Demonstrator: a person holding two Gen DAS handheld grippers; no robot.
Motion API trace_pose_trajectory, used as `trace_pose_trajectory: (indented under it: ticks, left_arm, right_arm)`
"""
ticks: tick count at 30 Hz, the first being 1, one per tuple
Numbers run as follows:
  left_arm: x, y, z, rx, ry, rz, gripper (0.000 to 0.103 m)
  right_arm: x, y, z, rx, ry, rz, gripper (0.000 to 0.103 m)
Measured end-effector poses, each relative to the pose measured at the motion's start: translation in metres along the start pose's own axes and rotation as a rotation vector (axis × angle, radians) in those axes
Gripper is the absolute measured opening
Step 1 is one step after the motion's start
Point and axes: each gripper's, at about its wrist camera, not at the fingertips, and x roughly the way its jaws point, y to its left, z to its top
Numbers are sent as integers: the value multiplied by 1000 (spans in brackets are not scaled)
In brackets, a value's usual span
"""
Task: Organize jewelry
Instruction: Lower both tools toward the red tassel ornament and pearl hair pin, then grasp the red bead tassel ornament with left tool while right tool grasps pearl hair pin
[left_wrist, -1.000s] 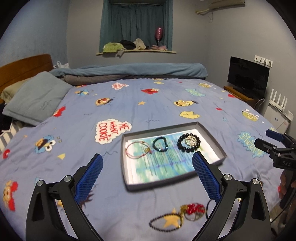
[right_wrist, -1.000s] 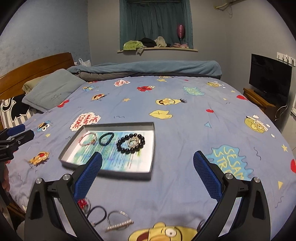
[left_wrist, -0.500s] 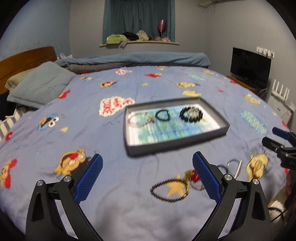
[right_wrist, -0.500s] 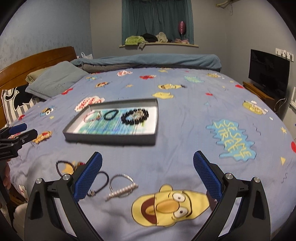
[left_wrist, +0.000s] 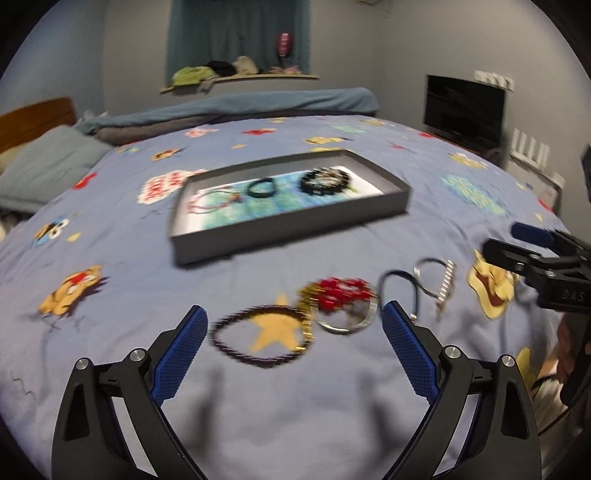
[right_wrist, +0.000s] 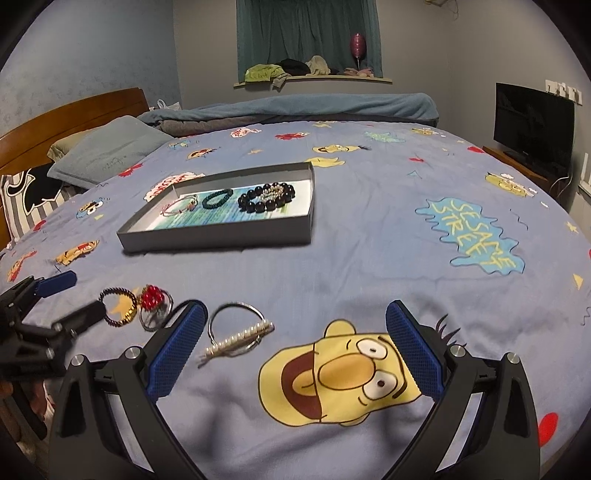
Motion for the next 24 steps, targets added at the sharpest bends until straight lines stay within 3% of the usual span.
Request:
trace_pose_trajectory:
  ticks: [3,5,8,12,15,19,24]
  left_arm:
    - [4,-13,-4,50,-15,-24,84]
    - [9,-17,-5,64,-3,-48,66]
    - [18,-20,-6,68,14,-72,51]
    - [30,-24,-7,88,37,-101,38]
    - [38,-25,-7,86,55,-115,27]
    - [38,-21,-5,73,44,-136,4]
    - [34,-19,-4,76,14,-130,1]
  right_arm:
    - [4,3,-7,-25,2,-10,97]
    - [7,4,-12,-38,3,-11,97]
    - [11,7,-18,-55,14,7,97]
    - [17,11,-25,-82,25,26,97]
    - [22,16,-28,-92,35,55,97]
    - [25,24,-30,-112,37,109,97]
    - [23,27,-29,-100,8,147,87]
